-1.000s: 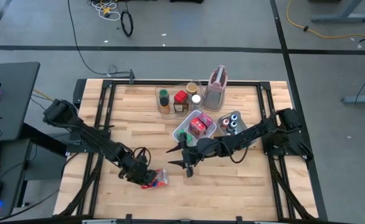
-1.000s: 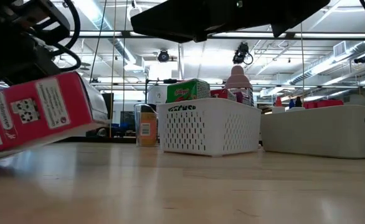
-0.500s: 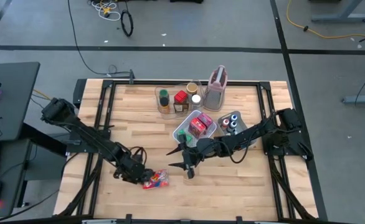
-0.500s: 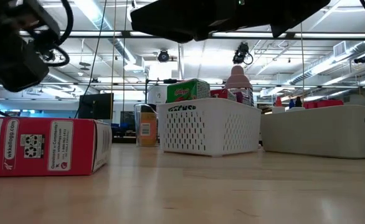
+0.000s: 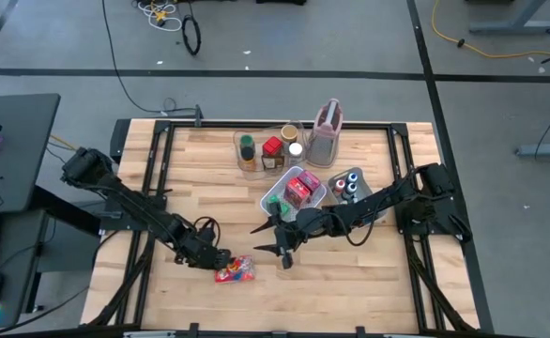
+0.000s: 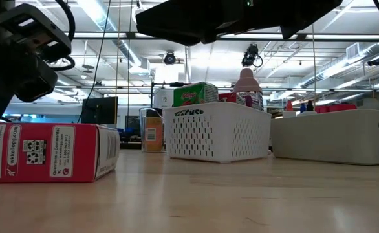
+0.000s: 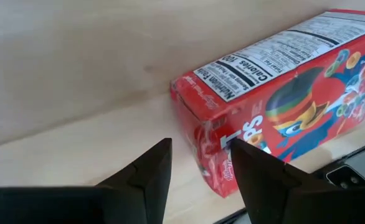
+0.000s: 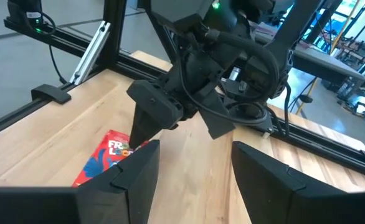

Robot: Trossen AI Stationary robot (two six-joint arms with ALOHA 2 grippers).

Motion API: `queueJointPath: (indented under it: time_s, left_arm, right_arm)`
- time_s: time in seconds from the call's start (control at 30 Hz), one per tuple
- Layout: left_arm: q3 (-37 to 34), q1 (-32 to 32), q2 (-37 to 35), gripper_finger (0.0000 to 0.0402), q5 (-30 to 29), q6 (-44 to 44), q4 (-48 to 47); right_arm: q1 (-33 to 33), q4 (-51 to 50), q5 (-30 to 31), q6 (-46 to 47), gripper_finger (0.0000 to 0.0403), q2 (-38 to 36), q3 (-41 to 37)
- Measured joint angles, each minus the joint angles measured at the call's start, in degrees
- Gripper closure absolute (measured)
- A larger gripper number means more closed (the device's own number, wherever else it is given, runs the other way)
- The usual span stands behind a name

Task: Pick & Place Kitchen Items
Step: Put the red cereal box into the white bin

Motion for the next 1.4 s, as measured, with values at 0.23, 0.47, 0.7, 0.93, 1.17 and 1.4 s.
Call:
queueJointPath:
  time_s: [0.23, 0.47, 0.7, 0.93, 1.17, 1.4]
  left_arm:
    - [-3.9, 0.1, -0.1, 0.0273, -1.3, 3.8, 6.7]
    - [-4.2, 0.9, 0.0, 0.0389, -2.9, 16.3, 6.7]
    - [-4.5, 2.1, -3.2, 0.0393, -6.1, 25.4, 4.6]
    - [-3.7, 2.6, -12.0, 0.0395, -10.5, 35.6, -3.2]
    - [6.1, 2.6, -16.0, 0.0395, -17.7, 49.2, -18.1]
    - [18.4, 2.6, -13.8, 0.0396, -25.0, 64.4, -28.3]
  right_arm:
    - [0.0, -0.1, 0.0, -0.4, 0.0193, 0.0, 0.0]
    - [-0.3, -0.3, 0.0, -0.5, 0.0193, 0.0, 0.0]
    - [-0.1, -6.5, 7.6, -2.5, 0.0193, -1.0, -0.1]
    - [-0.2, -22.5, 9.9, 3.5, 0.0193, -7.8, -0.1]
    - [-0.4, -36.8, 7.9, 13.5, 0.0193, -11.4, -0.1]
    - [-1.4, -37.6, 7.9, 13.8, 0.0193, -11.4, -0.1]
